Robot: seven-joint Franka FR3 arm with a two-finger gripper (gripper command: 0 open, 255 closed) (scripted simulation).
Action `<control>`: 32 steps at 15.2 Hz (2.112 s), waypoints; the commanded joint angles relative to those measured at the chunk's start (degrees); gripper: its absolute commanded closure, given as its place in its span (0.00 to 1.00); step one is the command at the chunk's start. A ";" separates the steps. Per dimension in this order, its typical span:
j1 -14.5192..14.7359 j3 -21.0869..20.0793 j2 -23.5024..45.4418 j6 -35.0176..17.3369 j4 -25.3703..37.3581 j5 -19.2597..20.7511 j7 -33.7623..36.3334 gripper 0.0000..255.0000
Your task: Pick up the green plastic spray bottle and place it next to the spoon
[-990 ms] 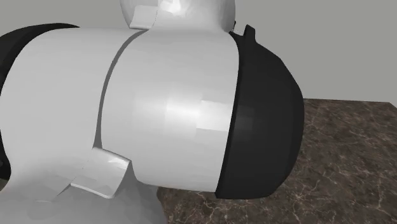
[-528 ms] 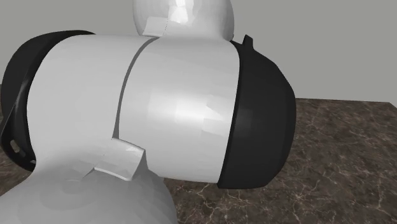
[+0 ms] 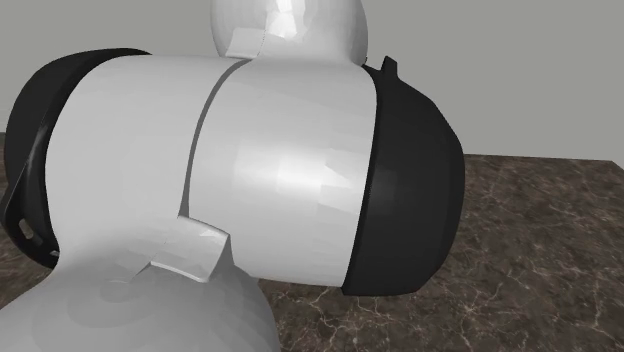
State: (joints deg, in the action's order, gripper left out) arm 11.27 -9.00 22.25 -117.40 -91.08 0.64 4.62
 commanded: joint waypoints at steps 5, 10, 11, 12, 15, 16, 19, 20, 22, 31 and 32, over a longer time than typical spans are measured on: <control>0.00 0.00 0.00 0.00 0.00 0.00 0.00 1.00; 0.00 0.00 0.00 -0.01 0.00 0.00 0.00 1.00; 0.00 -0.02 -0.19 0.68 0.49 -0.03 0.01 1.00; 0.00 -0.03 -0.38 1.36 0.99 -0.05 0.01 1.00; 0.00 -0.07 -0.84 3.47 2.65 -0.11 0.04 1.00; 0.01 -0.08 -0.97 4.19 3.23 -0.13 0.05 1.00; 0.03 -0.11 -1.29 6.35 5.08 -0.17 0.09 1.00; 0.03 -0.13 -1.37 7.09 5.73 -0.18 0.11 1.00; 0.06 -0.14 -1.49 8.57 7.10 -0.19 0.14 1.00; 1.68 -1.39 -8.59 10.86 2.47 -0.77 3.16 1.00; 2.09 -1.72 -10.21 10.81 0.84 -0.93 3.93 1.00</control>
State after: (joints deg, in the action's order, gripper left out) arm 13.04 -10.43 14.01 -106.31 -88.03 -0.07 7.86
